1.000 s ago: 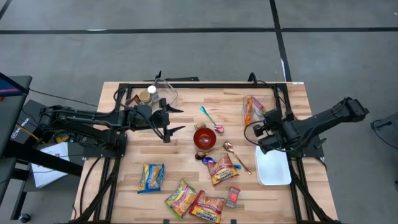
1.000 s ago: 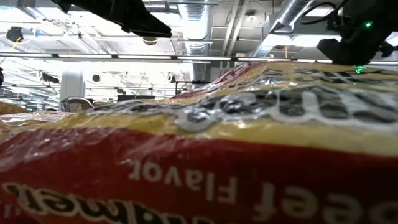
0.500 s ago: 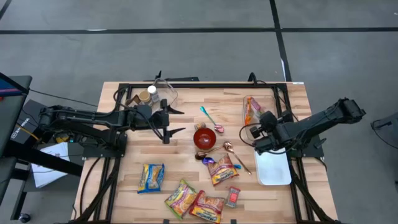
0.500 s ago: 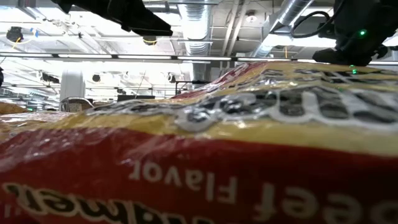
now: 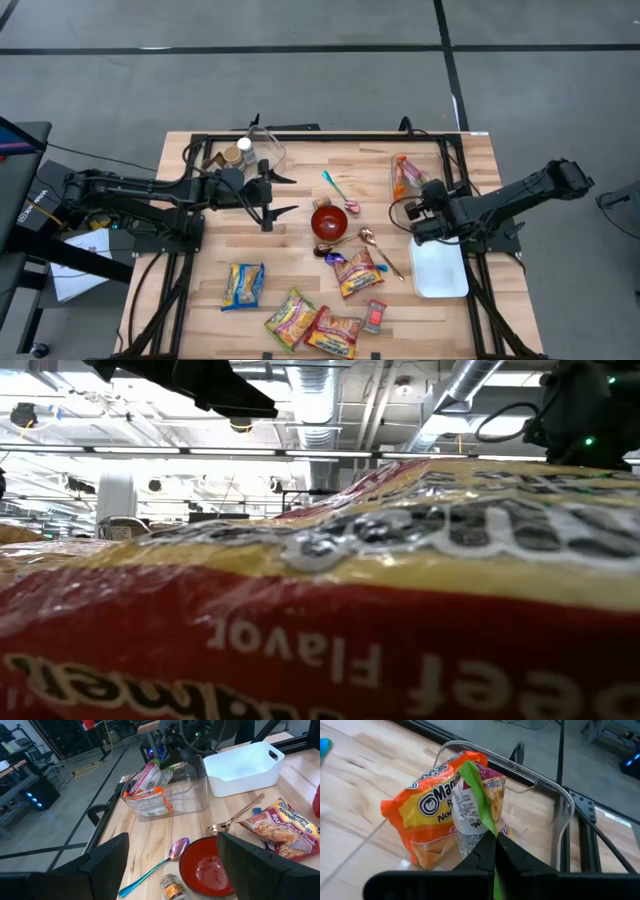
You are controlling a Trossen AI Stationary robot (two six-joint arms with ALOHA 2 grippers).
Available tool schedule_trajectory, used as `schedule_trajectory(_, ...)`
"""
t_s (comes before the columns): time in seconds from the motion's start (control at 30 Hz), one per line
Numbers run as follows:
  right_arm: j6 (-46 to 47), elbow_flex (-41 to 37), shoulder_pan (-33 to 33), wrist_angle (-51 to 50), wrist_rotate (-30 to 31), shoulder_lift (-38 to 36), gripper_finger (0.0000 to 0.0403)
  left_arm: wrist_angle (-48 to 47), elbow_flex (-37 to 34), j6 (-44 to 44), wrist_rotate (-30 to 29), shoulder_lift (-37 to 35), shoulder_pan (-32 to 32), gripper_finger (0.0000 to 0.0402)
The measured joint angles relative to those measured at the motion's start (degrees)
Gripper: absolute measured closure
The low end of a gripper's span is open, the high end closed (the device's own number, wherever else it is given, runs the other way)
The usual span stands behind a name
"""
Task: Pick & Place Food Item
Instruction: Put the top green noodle pack into the right transparent bin
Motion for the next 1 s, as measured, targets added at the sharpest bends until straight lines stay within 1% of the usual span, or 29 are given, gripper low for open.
schedule_trajectory(0.1,-4.85,-0.63,-1.62,3.79,-0.35,0.34,0.0403,0.43,0.00,0.00,0.00,0.00,0.02,0.0105)
schedule_trajectory(0.27,-13.48,-2.43,-5.04,11.52,-3.16,0.49,0.0403,0.57,0.00,0.00,0.01,0.00,0.01,0.0105)
schedule_trajectory(0.37,-17.92,-2.72,-5.46,15.31,-3.35,0.49,0.0400,0.56,0.00,0.00,0.00,0.00,0.02,0.0105)
schedule_trajectory(0.43,-21.18,-2.72,-5.48,17.91,-3.68,0.48,0.0391,0.54,0.00,0.00,0.00,0.00,0.02,0.0105)
schedule_trajectory(0.53,-24.71,-2.72,-5.75,20.72,-4.59,0.47,0.0365,0.46,0.00,0.00,0.00,0.00,0.02,0.0105)
schedule_trajectory(0.77,-25.05,-2.72,-7.61,20.57,-6.56,0.47,0.0280,0.39,0.00,0.00,0.00,0.00,0.02,0.0105)
schedule_trajectory(0.9,-25.59,-2.72,-7.18,20.46,-6.48,-0.06,0.0227,0.39,0.00,0.00,0.00,0.00,0.01,0.0105)
schedule_trajectory(1.0,-25.14,-2.70,-6.01,20.19,-5.22,-1.85,0.0198,0.39,0.00,0.00,0.00,0.00,0.02,0.0105)
